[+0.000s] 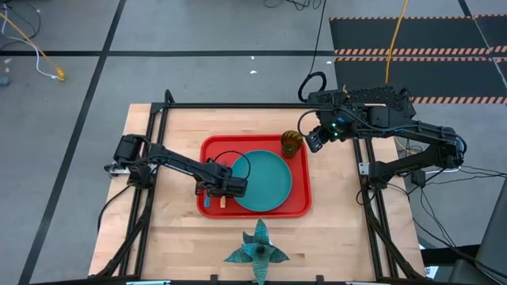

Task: Pick and place plate/cup/fork/spoon on tray
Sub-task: Adjust the yellow fork on the orange tray

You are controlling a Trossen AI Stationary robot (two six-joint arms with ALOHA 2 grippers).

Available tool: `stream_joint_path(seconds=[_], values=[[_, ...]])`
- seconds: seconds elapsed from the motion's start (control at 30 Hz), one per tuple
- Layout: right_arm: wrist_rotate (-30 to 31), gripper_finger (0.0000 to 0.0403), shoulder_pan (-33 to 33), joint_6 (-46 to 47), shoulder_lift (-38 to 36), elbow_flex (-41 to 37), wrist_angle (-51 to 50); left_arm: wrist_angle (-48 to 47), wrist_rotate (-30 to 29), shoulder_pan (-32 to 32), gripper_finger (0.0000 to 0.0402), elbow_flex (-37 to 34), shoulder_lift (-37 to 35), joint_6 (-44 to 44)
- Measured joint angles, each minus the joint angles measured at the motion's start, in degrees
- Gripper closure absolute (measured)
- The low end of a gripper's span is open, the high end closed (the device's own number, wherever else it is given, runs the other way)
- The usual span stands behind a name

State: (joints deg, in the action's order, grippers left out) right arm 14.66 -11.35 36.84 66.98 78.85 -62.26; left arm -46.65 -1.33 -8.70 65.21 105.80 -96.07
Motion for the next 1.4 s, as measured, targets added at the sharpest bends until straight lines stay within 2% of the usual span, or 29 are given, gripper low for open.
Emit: stream_joint_path(seconds=[0.4,0.7,0.8,1.0,1.23,1.4], values=[[0.0,0.0303,0.0,0.0,0.0,0.0,0.0,-0.5,-0.2,1.2,0.0261,0.0,0.0,1.5],[-1.4,0.0303,0.0,0.0,0.0,0.0,-0.2,-0.1,-0.5,1.6,0.0350,0.0,-0.1,2.4],[-1.5,0.0303,0.0,0.0,0.0,0.0,-0.2,0.0,-0.9,1.6,0.0347,0.0,-0.1,2.3],[-2.1,0.0303,0.0,0.0,0.0,0.0,-0.2,-1.6,-1.3,2.9,0.0311,0.0,-0.1,2.3],[-3.0,0.0303,0.0,0.0,0.0,0.0,-0.2,-2.8,-1.3,4.3,0.0338,0.0,-0.1,4.2],[-3.0,0.0303,0.0,0.0,0.0,0.0,-0.2,-2.8,-0.7,4.2,0.0326,0.0,-0.1,4.4]])
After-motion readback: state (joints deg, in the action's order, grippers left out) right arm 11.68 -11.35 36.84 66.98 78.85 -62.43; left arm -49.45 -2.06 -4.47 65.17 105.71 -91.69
